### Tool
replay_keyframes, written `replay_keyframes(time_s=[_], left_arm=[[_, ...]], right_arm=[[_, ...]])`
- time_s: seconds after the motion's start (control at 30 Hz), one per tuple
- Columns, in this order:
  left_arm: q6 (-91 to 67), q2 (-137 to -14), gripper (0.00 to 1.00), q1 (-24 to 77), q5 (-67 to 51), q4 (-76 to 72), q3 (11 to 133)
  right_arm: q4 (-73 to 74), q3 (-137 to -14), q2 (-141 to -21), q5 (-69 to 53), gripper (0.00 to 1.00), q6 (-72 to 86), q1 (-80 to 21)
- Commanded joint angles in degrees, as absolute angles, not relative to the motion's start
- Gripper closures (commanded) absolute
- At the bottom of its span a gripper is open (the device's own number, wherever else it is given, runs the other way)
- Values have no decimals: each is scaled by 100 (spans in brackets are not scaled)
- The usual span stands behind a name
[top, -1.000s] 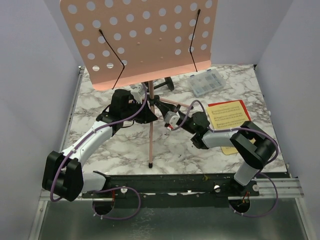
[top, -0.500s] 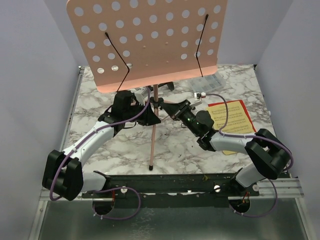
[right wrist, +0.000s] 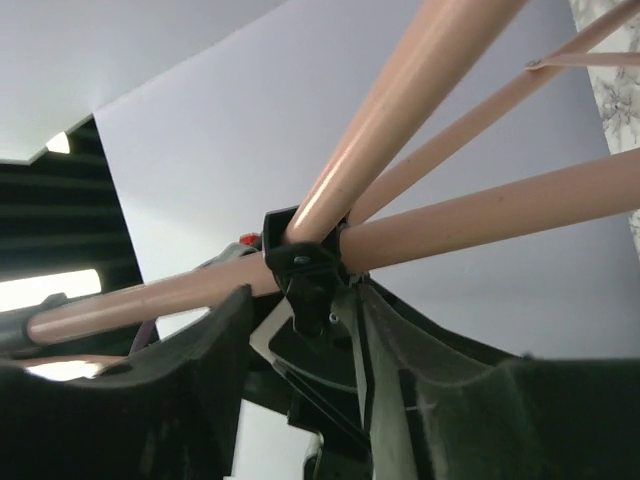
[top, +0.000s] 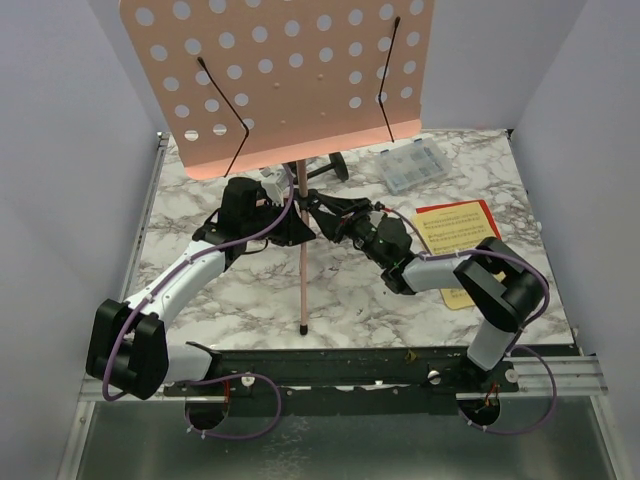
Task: Set up the instrument practice props
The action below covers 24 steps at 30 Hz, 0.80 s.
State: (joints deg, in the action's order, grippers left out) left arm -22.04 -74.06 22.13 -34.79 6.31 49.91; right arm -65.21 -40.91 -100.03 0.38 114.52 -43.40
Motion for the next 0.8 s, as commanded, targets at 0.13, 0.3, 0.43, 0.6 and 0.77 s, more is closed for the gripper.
replay_keyframes(time_s=[0.13,0.3,0.43,0.6,0.77], left_arm=[[-2232,-7583,100,2206,-2963,1187,4816],[-2233,-7541,100,2208,-2977,1187,4808],[-2241,-7532,100,2206,-2981,1187,4838],[-2235,-7513,100,2206,-2937,1187,4825],[-2237,-7491,100,2197,-2972,1188,4822]], right_arm=[[-6572,-3833,-9371,288,1,10646,-4398],[-5264,-3229,-8358,907,0,8941,-4394],[-4482,-3048,-7558,1839,0,5456,-4391],[-5974,-2663,-7489,680,0,-1216,-4389],[-6089,-2227,-7947,-1136,0,-7035,-4395]])
